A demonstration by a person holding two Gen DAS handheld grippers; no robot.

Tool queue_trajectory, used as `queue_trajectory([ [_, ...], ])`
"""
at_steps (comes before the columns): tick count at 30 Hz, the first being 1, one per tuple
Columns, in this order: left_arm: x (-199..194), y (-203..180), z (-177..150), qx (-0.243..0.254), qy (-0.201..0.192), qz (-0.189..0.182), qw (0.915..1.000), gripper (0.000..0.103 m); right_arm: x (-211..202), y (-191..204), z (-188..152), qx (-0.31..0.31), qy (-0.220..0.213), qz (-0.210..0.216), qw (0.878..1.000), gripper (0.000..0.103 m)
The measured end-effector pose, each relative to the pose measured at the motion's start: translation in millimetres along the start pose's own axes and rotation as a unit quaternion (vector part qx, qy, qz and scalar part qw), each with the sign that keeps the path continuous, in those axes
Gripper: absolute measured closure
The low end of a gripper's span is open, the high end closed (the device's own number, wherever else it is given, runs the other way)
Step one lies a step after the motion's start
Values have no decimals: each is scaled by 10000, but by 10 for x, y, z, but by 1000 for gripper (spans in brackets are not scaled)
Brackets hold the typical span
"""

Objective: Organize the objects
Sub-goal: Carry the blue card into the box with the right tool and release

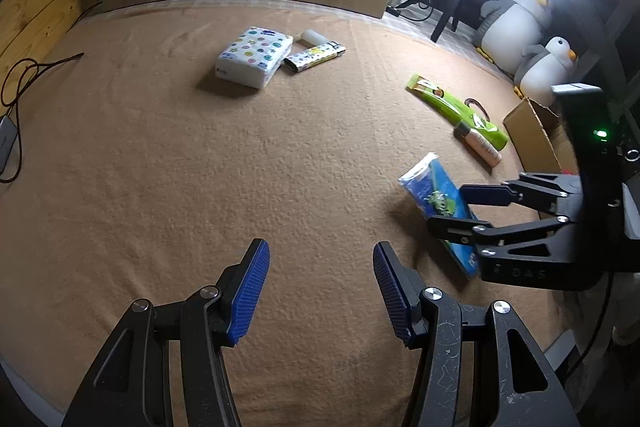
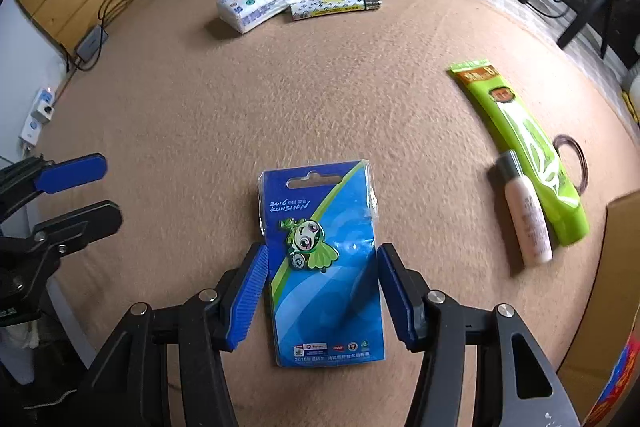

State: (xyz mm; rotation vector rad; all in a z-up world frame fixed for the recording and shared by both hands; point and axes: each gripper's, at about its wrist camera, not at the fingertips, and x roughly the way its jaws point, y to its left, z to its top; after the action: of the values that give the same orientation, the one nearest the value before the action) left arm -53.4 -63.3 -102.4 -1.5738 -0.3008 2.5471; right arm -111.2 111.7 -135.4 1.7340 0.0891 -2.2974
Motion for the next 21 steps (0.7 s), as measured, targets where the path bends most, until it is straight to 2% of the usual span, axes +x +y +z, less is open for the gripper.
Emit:
queue_trajectory([
  [10, 81, -244, 94, 263, 39, -127, 9996, 45, -685, -422, -340, 819, -677, 45, 9943, 51],
  [11, 88, -266, 103, 289, 45, -144, 9995, 45, -696, -431, -294, 903, -726, 16, 9933, 51],
  [21, 180, -637, 196, 667, 104, -336, 9972, 45, -1296, -1099, -871, 1903, -1200, -655, 9722, 51],
])
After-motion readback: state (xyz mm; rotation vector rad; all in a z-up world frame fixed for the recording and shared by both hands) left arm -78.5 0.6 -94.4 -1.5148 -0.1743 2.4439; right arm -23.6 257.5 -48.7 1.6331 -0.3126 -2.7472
